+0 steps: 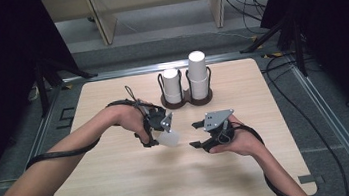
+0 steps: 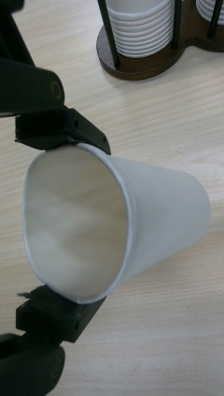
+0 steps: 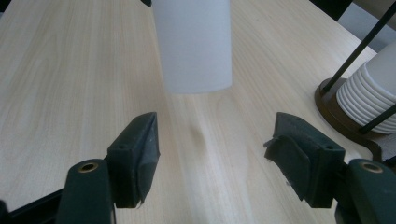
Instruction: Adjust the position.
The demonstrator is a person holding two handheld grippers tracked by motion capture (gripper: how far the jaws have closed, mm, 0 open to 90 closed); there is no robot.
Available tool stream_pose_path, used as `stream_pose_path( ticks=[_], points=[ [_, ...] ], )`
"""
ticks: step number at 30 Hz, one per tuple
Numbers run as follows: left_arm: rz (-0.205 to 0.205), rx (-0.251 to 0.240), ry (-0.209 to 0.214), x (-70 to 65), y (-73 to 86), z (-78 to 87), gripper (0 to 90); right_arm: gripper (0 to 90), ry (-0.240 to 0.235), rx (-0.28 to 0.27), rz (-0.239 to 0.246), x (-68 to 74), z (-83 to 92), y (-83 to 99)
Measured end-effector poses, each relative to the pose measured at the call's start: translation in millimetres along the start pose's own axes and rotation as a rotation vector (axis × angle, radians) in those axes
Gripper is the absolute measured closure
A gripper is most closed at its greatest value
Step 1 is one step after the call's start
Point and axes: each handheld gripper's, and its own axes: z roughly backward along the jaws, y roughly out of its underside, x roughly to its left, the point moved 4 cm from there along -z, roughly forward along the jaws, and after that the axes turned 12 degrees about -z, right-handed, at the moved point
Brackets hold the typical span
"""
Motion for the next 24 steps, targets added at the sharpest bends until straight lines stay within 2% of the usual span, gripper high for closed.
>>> stream_pose_path(
  ticks=[1,2,6,12,13,15,16,17,24],
  points=[
    [-0.002,0.003,0.002,-0.1,-0.3,-0.2,33.1,33.0,0.003,0.000,0.024,-1.0,-0.6,-1.8],
    [-0.005,0.006,0.008,-0.3,-0.9,-0.5,33.0,33.3,-0.005,0.007,0.000,1.2,-1.0,-1.4],
    [-0.007,0.011,0.016,-0.6,-3.0,-0.6,33.1,32.3,-0.004,0.008,0.014,1.4,-3.7,-4.0],
    [-0.007,0.020,0.025,1.0,-3.7,-0.6,33.1,31.9,-0.005,0.004,0.000,1.5,-5.1,-4.4],
    [-0.005,0.023,0.026,1.3,-3.7,-0.4,33.1,31.9,-0.002,-0.004,0.016,0.9,-5.1,-5.3],
    [-0.009,0.029,0.029,2.0,-3.7,-0.7,33.0,31.9,0.003,-0.005,0.014,1.2,-4.8,-5.8],
    [-0.011,0.031,0.028,2.3,-3.8,-1.1,33.1,31.9,0.002,-0.011,0.031,0.3,-5.4,-6.7],
    [-0.013,0.032,0.029,2.4,-4.1,-1.3,33.1,31.8,-0.004,-0.004,0.006,2.1,-5.8,-6.1],
    [-0.024,0.030,0.032,3.7,-8.0,-3.0,33.1,31.3,-0.013,-0.014,0.016,3.8,-11.3,-11.6]
  ],
)
